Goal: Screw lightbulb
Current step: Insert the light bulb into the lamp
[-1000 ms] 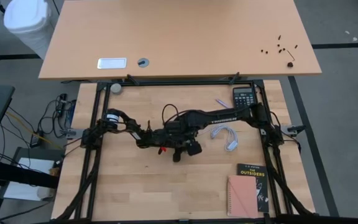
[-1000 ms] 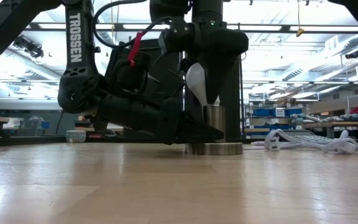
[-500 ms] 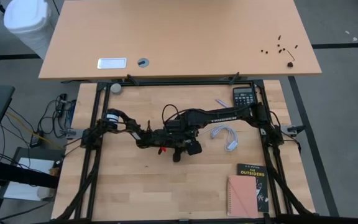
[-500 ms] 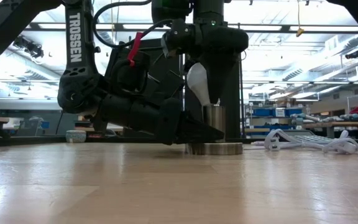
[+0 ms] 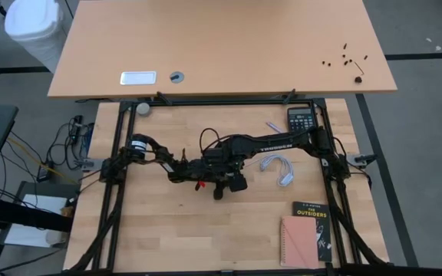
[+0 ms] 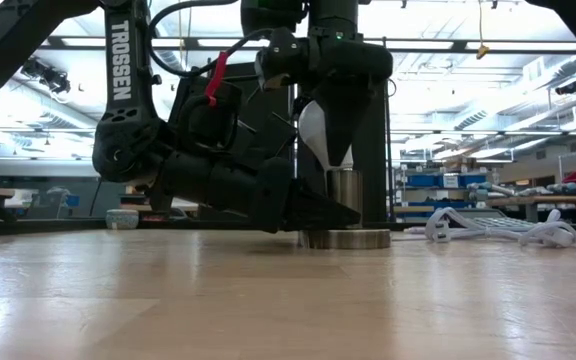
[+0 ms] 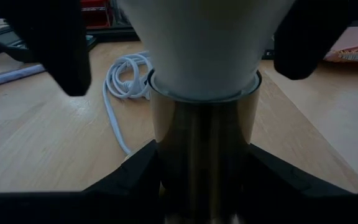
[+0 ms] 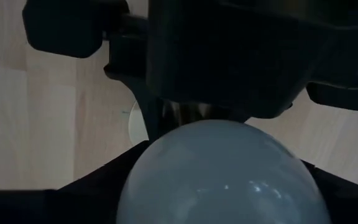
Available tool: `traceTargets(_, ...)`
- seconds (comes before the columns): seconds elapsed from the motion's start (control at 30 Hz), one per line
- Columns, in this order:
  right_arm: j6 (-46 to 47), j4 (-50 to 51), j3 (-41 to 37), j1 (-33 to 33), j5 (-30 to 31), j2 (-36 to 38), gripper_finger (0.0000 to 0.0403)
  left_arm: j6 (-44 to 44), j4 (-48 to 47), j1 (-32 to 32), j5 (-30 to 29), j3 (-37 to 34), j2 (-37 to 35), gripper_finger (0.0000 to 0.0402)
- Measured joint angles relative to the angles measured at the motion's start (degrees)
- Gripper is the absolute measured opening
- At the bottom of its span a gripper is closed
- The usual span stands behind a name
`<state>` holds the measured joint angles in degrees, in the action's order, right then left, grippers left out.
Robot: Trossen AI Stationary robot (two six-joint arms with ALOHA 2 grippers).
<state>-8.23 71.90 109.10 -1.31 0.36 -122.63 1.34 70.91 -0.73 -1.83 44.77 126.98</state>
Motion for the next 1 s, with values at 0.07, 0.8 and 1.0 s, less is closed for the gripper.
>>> traceTargets(0.07, 0.1, 0.0, 0.0, 0.0, 0.0, 0.0, 0.0268, 0.0, 0.0, 0.0, 0.0, 0.0, 0.0, 0.0197)
traceTargets(0.8, -9.2, 4.3, 4.4, -0.2, -3.2, 0.2, 0.0258, 3.6, 0.0, 0.1, 7.9, 0.0, 0.0, 0.0197)
traceTargets(1.0, -12.3, 3.3, 4.5, -4.3, -4.4, 0.4, 0.0263, 6.6, -0.2, 0.0, 16.0, 0.0, 0.0, 0.0197)
